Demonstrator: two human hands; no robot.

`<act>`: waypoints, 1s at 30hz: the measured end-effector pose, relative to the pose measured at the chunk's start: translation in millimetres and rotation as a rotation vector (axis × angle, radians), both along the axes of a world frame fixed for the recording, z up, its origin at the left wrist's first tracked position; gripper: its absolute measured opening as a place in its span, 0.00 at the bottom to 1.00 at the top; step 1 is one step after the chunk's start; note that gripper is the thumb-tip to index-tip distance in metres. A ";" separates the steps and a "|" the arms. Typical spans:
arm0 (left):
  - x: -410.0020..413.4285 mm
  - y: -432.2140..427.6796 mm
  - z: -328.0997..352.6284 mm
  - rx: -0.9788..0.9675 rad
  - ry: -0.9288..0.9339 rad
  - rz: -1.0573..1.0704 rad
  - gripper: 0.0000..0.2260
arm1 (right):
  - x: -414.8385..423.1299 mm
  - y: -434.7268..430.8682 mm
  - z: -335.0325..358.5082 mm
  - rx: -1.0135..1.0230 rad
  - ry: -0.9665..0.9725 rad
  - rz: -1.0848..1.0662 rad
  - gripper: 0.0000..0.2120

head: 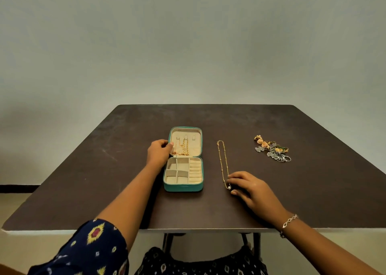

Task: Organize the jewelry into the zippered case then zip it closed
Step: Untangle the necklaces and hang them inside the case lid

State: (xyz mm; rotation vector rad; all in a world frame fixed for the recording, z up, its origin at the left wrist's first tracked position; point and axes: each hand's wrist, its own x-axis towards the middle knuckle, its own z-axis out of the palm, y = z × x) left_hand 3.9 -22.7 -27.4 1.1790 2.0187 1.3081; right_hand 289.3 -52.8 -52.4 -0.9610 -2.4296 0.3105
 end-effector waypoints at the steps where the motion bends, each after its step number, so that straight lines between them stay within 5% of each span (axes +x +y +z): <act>1: 0.3 0.6 1.4 -0.012 0.009 -0.011 0.13 | -2.0 0.1 -1.1 0.027 -0.024 0.008 0.12; 9: -3.5 15.9 10.3 -0.098 0.058 -0.008 0.16 | -5.9 1.2 -3.0 0.124 -0.042 0.024 0.09; 16: 26.0 49.8 52.8 0.025 0.556 -0.001 0.18 | -5.9 3.0 -8.0 0.180 -0.029 0.028 0.08; 24: 89.9 98.6 57.2 -0.112 0.733 -0.465 0.06 | -5.0 6.2 -12.9 0.188 -0.002 0.032 0.06; 30: 100.1 123.7 40.6 -0.257 0.804 -0.539 0.09 | -6.0 7.3 -16.0 0.187 0.022 0.028 0.09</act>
